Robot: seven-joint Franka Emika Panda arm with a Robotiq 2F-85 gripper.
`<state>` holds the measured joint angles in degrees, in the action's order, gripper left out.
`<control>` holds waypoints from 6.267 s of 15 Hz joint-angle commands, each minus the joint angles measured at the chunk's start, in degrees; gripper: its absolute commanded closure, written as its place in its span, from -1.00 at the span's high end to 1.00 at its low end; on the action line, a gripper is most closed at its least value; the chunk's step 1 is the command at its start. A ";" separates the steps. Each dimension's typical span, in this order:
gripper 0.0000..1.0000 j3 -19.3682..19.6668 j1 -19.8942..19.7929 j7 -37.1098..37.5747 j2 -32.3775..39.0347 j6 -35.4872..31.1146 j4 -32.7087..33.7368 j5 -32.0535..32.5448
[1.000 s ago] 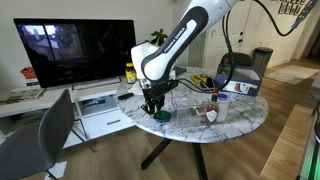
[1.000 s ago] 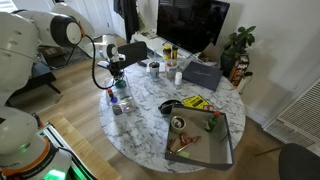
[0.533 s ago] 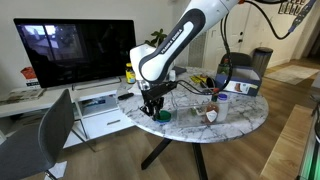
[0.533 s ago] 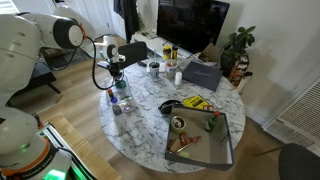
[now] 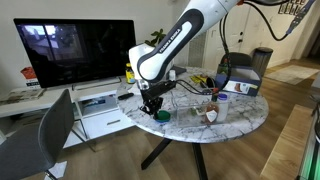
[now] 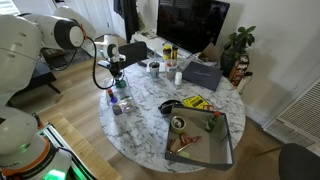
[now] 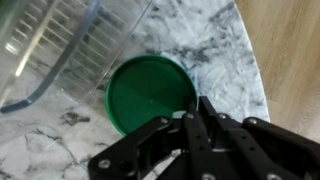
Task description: Put the green lid in the box
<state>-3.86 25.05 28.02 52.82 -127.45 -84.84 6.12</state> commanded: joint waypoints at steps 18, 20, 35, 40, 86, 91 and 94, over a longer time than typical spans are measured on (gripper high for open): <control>-0.99 0.39 -9.90 -19.23 -23.83 -1.74 -19.82 1.37; -0.99 1.75 -11.37 -21.01 -25.96 -1.40 -20.62 3.19; -0.99 5.76 -17.08 -17.97 -26.96 4.37 -17.25 6.69; -0.99 9.30 -23.26 -15.82 -24.91 12.41 -10.30 2.00; -0.99 14.14 -44.51 -20.24 -5.05 17.47 6.16 -13.89; -0.99 14.49 -44.92 -18.56 -3.69 19.35 6.73 -14.42; -0.99 14.45 -45.75 -18.01 -2.95 20.95 6.77 -15.53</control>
<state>10.62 -19.57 9.10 48.36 -108.77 -79.25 -7.87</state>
